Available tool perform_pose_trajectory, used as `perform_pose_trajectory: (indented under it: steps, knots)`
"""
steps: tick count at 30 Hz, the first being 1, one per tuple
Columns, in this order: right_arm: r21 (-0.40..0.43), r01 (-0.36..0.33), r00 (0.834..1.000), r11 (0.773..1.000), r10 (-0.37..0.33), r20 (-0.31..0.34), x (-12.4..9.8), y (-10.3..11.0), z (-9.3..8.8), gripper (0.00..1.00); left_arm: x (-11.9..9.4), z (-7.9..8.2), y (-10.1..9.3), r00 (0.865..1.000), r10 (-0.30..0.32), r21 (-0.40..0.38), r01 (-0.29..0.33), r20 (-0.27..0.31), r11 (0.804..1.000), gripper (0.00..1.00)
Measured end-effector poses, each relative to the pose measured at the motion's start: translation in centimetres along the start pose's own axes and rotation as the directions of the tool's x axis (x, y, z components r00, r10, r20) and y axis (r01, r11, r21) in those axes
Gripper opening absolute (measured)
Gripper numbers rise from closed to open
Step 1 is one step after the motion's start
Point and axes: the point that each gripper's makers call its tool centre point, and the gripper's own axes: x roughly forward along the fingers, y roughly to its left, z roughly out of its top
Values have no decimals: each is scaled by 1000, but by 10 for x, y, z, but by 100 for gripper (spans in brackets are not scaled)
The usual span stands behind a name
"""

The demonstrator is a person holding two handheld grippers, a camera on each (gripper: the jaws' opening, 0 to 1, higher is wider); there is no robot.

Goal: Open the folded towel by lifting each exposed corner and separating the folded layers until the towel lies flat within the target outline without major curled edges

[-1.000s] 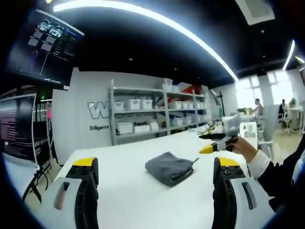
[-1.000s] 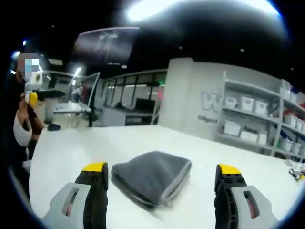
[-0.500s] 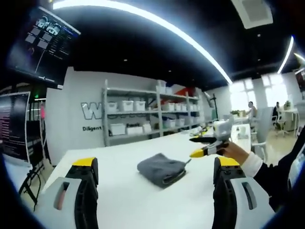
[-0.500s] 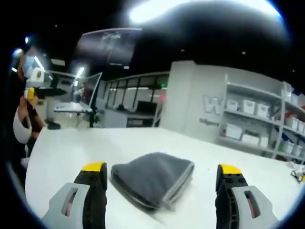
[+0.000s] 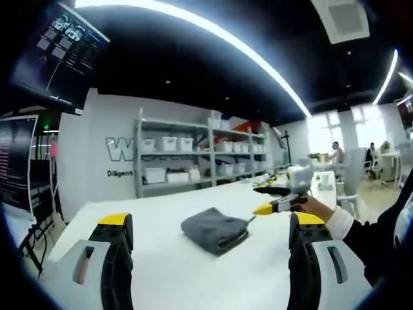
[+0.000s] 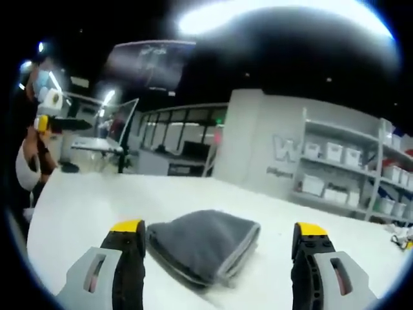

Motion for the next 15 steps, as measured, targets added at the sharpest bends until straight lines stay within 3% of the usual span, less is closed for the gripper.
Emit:
perform_pose_trajectory:
  steps: [11, 15]
  knots:
    - [21, 29, 1000, 999, -29, -2, 5, -1, -9, 93, 1, -1, 7, 999, 6, -42, -5, 37, 999, 87]
    - [20, 47, 998, 999, -46, -30, 9, -5, -18, 93, -1, -1, 10, 999, 13, -47, -11, 40, 999, 85]
